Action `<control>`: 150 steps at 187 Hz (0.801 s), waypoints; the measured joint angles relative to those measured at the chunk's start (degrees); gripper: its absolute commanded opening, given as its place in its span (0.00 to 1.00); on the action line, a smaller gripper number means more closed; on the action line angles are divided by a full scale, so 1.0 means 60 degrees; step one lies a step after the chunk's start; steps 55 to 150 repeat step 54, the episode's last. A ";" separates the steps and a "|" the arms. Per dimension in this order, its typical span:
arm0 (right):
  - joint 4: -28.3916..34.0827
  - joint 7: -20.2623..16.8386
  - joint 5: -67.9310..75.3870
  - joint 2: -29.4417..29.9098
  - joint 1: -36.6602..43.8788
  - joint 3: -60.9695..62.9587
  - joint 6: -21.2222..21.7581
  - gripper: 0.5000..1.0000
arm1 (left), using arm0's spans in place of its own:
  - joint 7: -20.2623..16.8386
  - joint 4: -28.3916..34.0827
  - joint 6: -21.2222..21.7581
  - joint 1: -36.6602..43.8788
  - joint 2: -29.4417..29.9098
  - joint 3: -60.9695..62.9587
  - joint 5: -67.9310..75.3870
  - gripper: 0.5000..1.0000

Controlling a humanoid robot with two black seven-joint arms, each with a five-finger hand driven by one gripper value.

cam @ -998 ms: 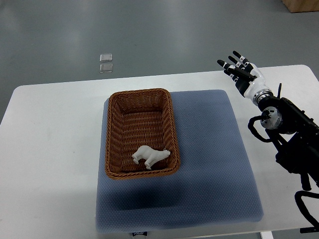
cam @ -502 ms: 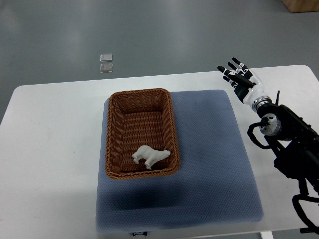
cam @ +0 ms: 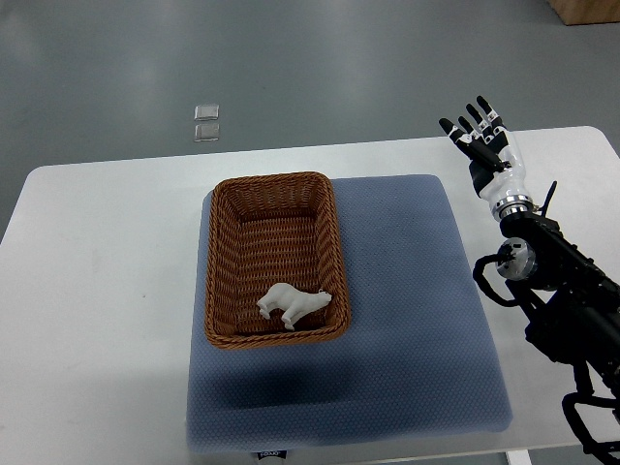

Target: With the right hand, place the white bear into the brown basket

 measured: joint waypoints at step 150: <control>0.0037 -0.0025 -0.0011 -0.0256 -0.0038 -0.0010 0.0523 0.86 | 0.0000 0.0000 0.0000 0.0001 0.0000 0.0001 0.0000 1.00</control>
